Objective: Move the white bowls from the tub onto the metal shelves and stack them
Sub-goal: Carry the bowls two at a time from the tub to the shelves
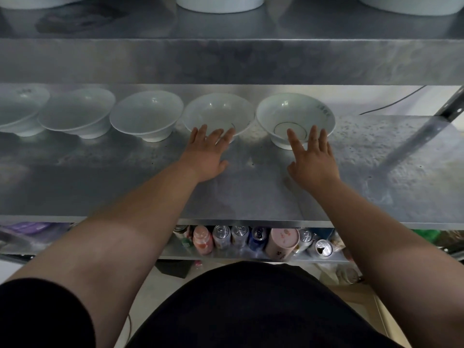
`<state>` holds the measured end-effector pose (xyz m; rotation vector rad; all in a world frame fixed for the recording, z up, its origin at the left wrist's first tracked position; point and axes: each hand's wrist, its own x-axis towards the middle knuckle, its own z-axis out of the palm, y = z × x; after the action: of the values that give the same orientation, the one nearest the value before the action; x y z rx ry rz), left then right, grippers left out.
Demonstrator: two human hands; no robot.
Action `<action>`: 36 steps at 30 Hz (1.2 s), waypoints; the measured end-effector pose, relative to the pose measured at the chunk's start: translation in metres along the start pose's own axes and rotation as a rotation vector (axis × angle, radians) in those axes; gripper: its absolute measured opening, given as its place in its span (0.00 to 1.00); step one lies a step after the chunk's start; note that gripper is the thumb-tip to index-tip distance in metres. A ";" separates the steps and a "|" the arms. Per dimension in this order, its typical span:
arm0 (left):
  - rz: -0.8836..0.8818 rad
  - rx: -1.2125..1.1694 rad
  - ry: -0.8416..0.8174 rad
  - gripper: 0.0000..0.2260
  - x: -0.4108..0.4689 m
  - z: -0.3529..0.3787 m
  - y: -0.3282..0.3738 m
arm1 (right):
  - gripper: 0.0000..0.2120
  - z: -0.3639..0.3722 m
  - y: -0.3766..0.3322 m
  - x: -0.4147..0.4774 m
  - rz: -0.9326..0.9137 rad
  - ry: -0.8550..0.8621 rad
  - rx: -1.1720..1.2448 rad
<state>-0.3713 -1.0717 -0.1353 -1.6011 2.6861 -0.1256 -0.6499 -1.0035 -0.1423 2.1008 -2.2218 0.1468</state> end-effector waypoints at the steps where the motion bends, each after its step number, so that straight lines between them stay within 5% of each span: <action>1: -0.001 0.000 -0.002 0.38 0.001 0.000 0.000 | 0.38 0.000 0.001 0.001 0.000 -0.003 0.000; 18: 0.009 -0.040 -0.025 0.37 -0.006 -0.004 0.002 | 0.39 -0.015 0.001 -0.003 -0.046 -0.098 -0.017; 24: -0.007 -0.658 0.158 0.30 -0.063 -0.024 0.009 | 0.27 -0.054 -0.025 -0.059 -0.083 0.030 0.332; 30: -0.110 -1.071 0.016 0.21 -0.165 -0.020 0.010 | 0.15 -0.063 -0.048 -0.159 0.184 -0.064 0.718; 36: -0.097 -1.127 -0.189 0.19 -0.238 0.001 0.028 | 0.13 -0.069 -0.071 -0.269 0.431 -0.173 0.862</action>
<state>-0.2825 -0.8498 -0.1454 -1.7113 2.5841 1.6885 -0.5639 -0.7319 -0.1058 1.9019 -3.0611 1.1747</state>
